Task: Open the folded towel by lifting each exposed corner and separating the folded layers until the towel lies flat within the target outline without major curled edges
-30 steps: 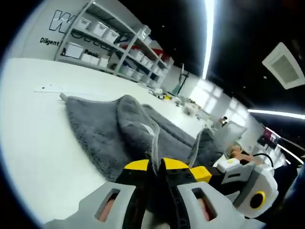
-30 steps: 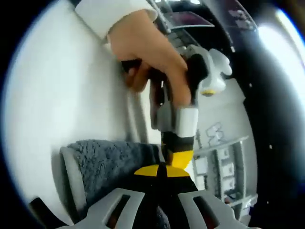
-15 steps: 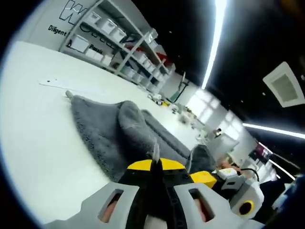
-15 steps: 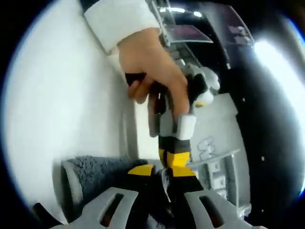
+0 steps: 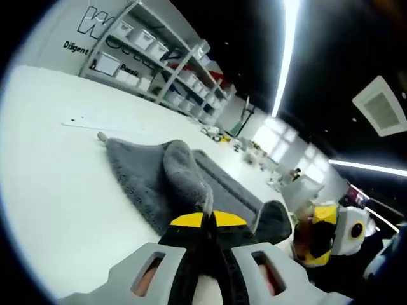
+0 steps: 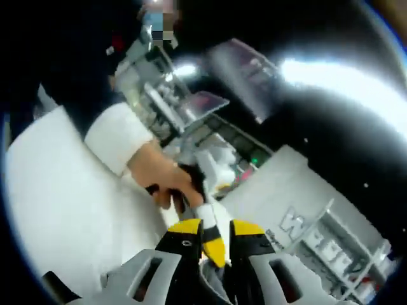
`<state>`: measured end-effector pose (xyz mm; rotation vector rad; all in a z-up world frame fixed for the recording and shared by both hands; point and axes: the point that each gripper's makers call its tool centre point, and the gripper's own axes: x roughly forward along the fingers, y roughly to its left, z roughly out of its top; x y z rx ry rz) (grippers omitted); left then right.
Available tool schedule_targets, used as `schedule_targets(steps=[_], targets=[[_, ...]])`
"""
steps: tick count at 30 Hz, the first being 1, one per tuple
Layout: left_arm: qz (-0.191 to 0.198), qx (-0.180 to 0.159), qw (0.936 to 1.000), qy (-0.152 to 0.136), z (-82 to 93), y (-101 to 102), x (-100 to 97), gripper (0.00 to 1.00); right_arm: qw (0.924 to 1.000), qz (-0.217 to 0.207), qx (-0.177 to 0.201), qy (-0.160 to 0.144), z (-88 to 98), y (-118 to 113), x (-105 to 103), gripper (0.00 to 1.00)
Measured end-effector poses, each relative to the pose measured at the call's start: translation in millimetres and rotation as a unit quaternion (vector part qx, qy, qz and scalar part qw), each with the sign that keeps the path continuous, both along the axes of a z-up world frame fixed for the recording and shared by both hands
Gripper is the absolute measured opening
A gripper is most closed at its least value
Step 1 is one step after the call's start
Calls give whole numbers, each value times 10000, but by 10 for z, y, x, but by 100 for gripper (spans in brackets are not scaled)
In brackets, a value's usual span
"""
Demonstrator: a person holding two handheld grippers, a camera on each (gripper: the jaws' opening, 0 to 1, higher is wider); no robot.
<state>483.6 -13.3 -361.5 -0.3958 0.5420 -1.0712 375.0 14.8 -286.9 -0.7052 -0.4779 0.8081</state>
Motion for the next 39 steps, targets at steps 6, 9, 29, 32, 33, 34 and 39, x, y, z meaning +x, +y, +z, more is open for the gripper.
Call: schedule_targets(steps=[6,9,29,32,33,34,39], targets=[[-3,-57,10000,44,-3,54,33,3,9975,166,621,282,185,-174,0,0],[-4,-76,10000,43,0,77,24,3,9963,139,818,245,268,-264,68,0],[57,-315,9994,-108,68,228,6,3,9851,-681,-781,1370,-112,-789,982,19],[75,-264,9995,-137,60,254,43,3,9810,-686,-1093,1451,-248,-799,1039,23],[78,-257,9995,-141,57,257,44,3,9796,-667,-1197,1473,-306,-799,1053,23],[79,-246,9996,-143,53,255,37,3,9781,-638,-1292,1500,-362,-794,1064,24],[96,-175,9996,-184,45,294,59,3,9741,-521,-1658,1443,-595,-820,1093,27]])
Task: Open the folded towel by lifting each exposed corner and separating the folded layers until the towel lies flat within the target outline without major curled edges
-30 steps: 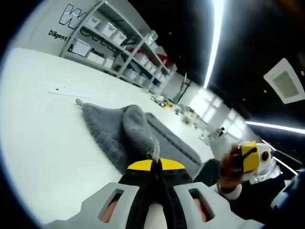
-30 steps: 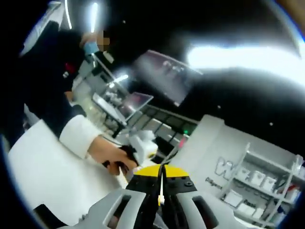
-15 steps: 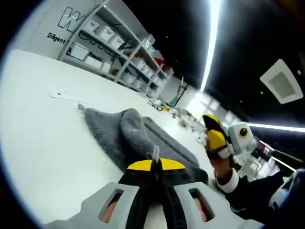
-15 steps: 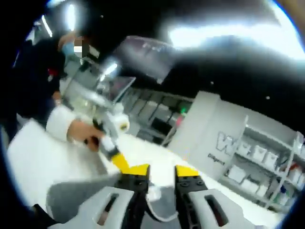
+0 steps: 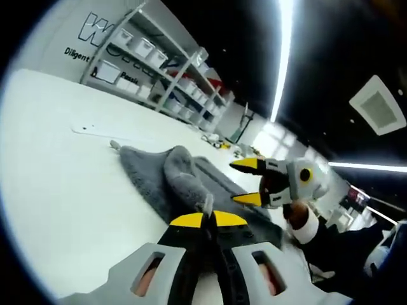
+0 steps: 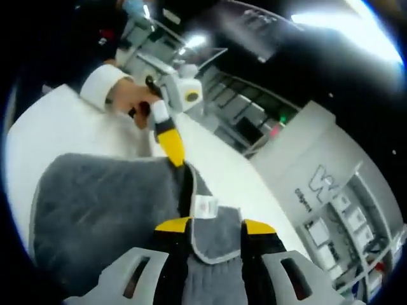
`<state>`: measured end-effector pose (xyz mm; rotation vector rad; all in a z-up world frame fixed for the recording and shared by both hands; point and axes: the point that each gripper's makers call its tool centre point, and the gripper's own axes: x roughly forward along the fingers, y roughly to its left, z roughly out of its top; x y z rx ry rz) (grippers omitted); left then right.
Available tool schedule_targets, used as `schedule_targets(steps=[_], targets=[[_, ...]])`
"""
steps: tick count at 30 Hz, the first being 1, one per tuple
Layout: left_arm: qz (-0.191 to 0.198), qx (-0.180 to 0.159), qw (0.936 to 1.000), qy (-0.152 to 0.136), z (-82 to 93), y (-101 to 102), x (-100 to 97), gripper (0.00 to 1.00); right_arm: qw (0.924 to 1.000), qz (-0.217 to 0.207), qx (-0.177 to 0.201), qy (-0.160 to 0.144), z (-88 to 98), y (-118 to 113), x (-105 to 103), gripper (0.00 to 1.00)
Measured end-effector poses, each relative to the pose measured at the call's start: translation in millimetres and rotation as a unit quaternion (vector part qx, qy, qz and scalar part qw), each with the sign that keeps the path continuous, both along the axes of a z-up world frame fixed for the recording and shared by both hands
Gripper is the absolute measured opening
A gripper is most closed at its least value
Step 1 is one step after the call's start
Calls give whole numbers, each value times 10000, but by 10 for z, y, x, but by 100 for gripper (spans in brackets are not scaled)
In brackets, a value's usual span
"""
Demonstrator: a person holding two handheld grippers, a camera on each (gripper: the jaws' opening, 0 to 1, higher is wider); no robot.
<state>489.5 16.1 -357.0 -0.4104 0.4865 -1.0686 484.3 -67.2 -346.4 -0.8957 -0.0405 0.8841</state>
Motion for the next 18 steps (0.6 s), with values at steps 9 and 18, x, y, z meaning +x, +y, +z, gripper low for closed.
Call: schedule_targets(steps=[9,18], targets=[[-37,-21,10000,30,-14,-16,-45,3,9954,-177,-809,-472,-260,-53,148,28],[-30,47,10000,47,-45,44,-71,3,9794,233,-1856,-760,-430,212,215,7]])
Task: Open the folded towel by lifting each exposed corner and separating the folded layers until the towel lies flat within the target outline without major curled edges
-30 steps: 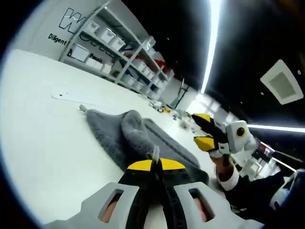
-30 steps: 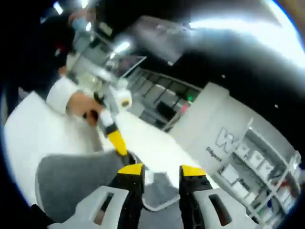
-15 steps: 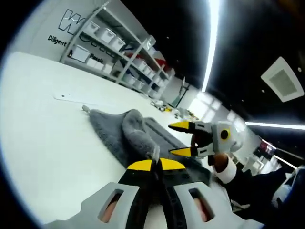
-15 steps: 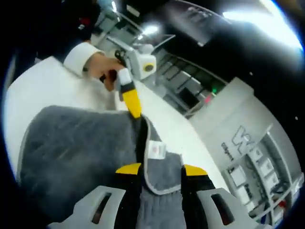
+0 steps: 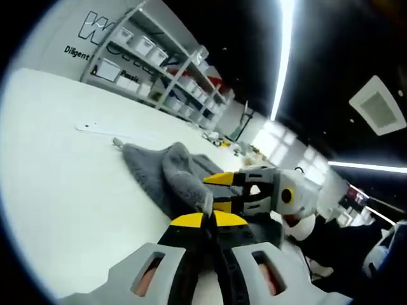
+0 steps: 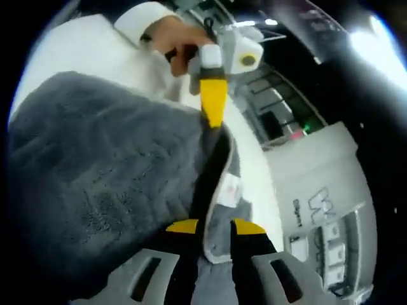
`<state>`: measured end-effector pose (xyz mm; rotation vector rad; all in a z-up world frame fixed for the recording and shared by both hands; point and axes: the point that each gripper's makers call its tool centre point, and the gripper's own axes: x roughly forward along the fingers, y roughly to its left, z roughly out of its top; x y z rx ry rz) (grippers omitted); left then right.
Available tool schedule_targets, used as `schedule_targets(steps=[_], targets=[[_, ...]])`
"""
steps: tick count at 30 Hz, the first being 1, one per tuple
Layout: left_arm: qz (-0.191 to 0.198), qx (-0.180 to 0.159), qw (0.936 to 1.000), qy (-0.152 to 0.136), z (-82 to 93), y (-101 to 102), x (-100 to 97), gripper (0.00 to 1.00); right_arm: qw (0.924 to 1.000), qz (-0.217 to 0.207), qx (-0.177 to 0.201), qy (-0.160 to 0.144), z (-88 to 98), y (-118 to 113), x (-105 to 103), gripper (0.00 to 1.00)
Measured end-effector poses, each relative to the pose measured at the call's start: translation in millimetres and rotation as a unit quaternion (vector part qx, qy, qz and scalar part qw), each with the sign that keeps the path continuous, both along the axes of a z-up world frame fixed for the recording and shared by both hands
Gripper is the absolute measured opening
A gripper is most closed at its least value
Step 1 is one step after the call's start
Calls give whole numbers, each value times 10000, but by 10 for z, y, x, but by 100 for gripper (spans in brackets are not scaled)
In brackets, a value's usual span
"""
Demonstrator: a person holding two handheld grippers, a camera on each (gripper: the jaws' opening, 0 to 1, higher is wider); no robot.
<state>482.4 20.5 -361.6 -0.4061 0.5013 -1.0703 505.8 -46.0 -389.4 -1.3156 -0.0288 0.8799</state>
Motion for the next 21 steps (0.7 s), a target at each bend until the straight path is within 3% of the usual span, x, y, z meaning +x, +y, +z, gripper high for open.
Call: schedule_targets(steps=[1,10,14,21], targets=[[8,7,10000,9,-3,20,1,3,10000,-19,31,8,-3,12,14,0],[57,50,10000,-34,29,156,-7,3,9963,-181,777,318,250,114,75,0],[45,-79,10000,21,50,221,6,3,9955,-258,876,249,387,161,132,0],[55,-25,10000,-24,59,305,48,3,9932,-459,1018,323,555,290,257,0]])
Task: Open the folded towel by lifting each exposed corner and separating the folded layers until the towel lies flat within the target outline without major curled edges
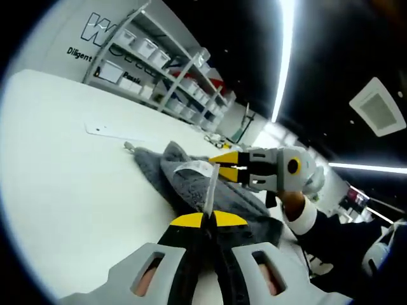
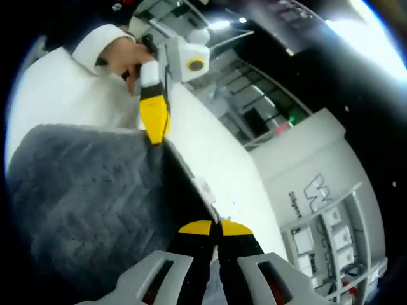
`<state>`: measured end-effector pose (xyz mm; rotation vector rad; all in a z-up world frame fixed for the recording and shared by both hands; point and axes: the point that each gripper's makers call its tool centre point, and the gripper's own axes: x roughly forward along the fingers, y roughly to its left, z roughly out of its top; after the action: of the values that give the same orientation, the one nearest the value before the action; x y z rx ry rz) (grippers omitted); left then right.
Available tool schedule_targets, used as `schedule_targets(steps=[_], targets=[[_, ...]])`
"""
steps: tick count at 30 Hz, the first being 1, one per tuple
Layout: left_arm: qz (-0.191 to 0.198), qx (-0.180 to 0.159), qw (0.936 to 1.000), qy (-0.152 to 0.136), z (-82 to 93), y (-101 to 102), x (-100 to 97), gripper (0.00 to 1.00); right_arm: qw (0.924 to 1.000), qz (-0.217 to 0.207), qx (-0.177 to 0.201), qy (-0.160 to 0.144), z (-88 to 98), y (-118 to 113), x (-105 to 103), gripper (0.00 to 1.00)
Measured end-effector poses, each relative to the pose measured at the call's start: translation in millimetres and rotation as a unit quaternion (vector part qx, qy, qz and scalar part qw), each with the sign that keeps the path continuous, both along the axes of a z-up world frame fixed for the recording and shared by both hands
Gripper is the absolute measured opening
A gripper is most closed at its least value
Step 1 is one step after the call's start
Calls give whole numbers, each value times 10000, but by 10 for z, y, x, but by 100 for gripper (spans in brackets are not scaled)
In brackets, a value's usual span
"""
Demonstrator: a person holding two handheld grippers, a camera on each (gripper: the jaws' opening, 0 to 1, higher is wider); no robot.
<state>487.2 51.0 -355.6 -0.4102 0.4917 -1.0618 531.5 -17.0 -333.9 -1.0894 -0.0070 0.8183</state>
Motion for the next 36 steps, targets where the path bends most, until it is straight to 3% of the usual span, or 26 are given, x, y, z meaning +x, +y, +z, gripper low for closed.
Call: schedule_targets(steps=[3,7,15,18,21,24,32,36], targets=[[50,143,9998,-89,13,68,6,3,9979,-145,395,496,56,120,24,0],[158,227,9995,-175,38,217,32,3,9967,-194,503,602,168,291,85,0],[352,136,9992,-140,72,420,66,3,9942,-236,449,949,192,486,168,0],[384,147,9991,-124,78,482,64,3,9882,-267,651,1360,189,581,116,0],[431,148,9989,-92,81,560,79,3,9880,-245,659,1378,267,645,180,0],[428,153,9990,-7,92,650,111,3,9829,-256,812,1634,235,741,193,0],[574,489,9972,-15,66,894,132,3,9802,-240,709,1836,98,963,258,0],[740,858,9935,-118,2,1014,132,3,9821,-244,519,1794,72,1135,348,0]])
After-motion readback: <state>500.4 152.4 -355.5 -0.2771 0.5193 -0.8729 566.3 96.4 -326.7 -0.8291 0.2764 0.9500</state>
